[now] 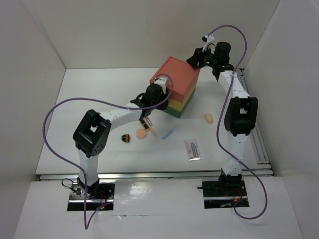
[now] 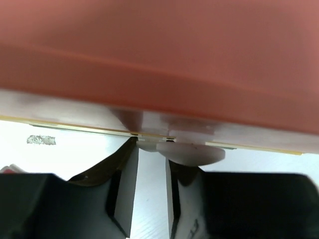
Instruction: Organize the makeup
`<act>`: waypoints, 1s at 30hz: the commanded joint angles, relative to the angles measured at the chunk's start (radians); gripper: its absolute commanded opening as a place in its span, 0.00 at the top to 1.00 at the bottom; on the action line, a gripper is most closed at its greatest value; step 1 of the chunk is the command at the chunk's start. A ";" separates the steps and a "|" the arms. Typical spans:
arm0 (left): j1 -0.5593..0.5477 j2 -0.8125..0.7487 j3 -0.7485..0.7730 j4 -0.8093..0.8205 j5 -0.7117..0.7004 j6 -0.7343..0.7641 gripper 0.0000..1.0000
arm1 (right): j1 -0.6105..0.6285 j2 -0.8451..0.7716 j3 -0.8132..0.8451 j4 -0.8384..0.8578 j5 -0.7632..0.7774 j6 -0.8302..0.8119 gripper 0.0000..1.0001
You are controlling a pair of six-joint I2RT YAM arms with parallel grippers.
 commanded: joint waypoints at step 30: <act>-0.064 -0.448 -0.407 -0.225 -0.148 -0.127 1.00 | 0.011 -0.055 -0.106 -0.105 0.040 -0.030 0.47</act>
